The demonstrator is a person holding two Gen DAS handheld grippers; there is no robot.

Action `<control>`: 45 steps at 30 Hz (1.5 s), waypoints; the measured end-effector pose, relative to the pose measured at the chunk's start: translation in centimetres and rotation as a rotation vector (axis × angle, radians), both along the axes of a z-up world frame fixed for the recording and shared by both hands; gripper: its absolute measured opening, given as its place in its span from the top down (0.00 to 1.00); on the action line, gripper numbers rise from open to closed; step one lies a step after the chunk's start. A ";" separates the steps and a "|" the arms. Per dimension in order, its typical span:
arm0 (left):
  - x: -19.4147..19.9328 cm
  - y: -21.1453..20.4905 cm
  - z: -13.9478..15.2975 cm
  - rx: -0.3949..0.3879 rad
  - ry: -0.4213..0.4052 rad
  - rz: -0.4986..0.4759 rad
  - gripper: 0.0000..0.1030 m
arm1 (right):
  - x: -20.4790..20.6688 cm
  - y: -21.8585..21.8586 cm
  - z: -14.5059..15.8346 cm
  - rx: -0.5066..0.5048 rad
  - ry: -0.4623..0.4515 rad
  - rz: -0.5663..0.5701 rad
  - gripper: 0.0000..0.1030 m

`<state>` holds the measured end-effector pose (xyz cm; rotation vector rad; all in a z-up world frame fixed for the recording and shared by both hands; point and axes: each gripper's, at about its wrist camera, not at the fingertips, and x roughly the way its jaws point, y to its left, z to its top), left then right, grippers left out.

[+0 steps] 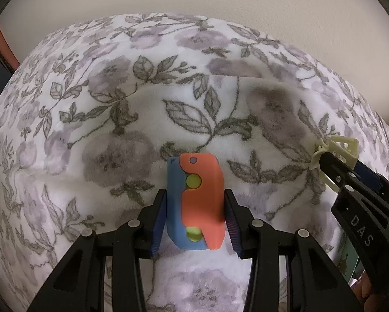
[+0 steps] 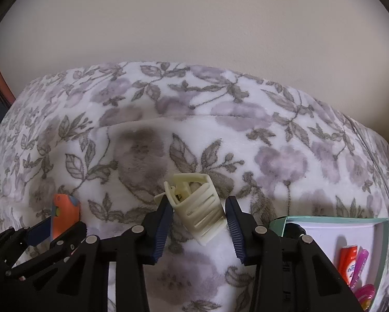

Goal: Organize rigid objects
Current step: 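Grasp the orange-and-blue block with the left gripper while the right gripper grasps the cream hair clip, then carry the block with the left gripper while the right gripper carries the hair clip over the tray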

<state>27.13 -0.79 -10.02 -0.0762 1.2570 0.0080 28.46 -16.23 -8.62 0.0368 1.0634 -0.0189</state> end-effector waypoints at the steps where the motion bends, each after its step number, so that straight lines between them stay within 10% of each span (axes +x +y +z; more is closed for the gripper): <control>1: 0.0 0.0 0.1 -0.001 -0.001 0.003 0.57 | -0.1 0.0 0.1 0.002 -0.005 -0.001 0.57; 23: -1.7 1.0 6.8 -0.020 -0.151 0.019 0.58 | -3.8 -2.1 4.4 0.039 -0.091 -0.041 0.58; 45: -12.7 -3.9 16.0 -0.087 -0.203 -0.141 0.58 | -17.9 -7.7 15.8 0.122 -0.231 -0.162 0.58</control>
